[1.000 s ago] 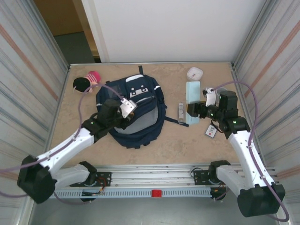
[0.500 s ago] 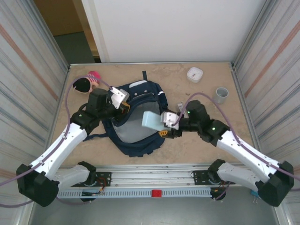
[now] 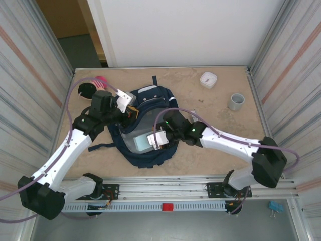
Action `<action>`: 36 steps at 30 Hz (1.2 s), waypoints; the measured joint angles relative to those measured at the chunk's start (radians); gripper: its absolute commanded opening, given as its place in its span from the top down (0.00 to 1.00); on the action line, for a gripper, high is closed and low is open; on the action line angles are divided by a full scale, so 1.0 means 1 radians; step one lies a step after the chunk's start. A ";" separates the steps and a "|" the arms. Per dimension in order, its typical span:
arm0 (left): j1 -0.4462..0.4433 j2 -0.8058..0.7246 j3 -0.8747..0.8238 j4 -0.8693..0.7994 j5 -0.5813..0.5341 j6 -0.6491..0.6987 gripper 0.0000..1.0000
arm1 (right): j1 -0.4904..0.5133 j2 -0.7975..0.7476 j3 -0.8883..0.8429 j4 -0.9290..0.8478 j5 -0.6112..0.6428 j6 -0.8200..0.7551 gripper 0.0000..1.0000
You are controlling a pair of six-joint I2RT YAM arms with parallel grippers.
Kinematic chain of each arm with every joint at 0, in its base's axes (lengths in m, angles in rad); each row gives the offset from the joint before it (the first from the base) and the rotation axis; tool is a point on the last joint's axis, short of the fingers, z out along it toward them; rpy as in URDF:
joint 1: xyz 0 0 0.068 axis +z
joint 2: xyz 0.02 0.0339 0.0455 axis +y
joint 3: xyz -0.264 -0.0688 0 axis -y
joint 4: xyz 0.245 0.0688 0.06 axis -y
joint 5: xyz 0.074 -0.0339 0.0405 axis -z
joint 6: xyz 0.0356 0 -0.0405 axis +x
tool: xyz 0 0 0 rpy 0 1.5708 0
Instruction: Pack the student bag
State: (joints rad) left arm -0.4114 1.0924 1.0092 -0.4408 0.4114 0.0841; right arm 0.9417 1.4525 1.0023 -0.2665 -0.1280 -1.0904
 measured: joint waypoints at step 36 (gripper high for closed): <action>0.004 -0.025 -0.021 0.042 0.035 -0.066 0.98 | 0.092 0.331 -0.076 0.496 0.211 0.352 0.62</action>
State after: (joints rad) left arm -0.4072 1.0676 0.9882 -0.3992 0.4469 0.0177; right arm 1.0336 1.7836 0.9268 0.2295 0.0830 -0.7387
